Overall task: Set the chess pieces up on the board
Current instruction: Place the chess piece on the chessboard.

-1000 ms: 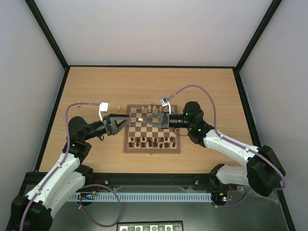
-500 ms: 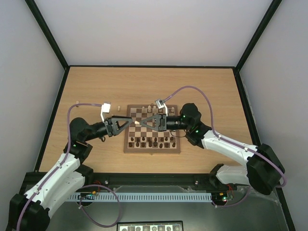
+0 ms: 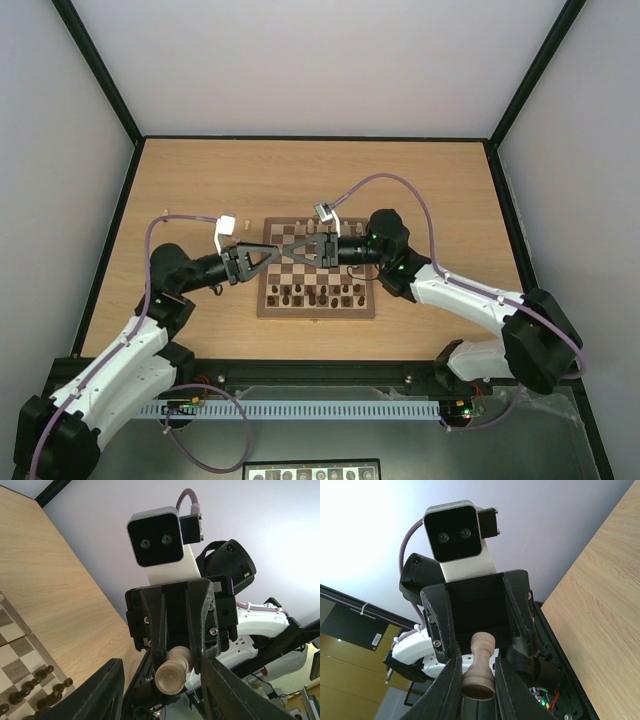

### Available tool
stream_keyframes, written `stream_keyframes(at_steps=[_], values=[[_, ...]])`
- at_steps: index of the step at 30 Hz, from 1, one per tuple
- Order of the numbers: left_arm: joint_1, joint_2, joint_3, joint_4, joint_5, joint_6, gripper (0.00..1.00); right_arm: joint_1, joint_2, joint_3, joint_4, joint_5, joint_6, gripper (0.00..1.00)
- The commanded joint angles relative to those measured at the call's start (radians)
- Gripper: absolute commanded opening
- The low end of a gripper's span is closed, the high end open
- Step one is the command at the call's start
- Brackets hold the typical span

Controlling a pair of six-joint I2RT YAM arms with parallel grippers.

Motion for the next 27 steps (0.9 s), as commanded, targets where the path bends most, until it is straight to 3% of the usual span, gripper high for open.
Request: stream_keyframes(at_steps=[1,10,16,23,27], values=[[-0.006,0.003,0.000,0.015,-0.004,0.016,0.43,0.009,0.015,0.037,0.051,-0.014,0.000,0.05],[-0.006,0.012,0.014,-0.028,-0.016,0.039,0.27,0.008,0.021,0.029,0.051,-0.014,-0.004,0.05],[-0.006,0.016,0.019,-0.041,-0.026,0.047,0.25,0.009,0.022,0.025,0.050,-0.015,-0.007,0.05],[-0.006,0.011,0.031,-0.067,-0.034,0.059,0.15,0.008,0.022,0.014,0.046,-0.010,-0.012,0.05],[-0.006,0.007,0.044,-0.101,-0.049,0.079,0.12,0.007,0.025,0.017,0.031,0.000,-0.018,0.12]])
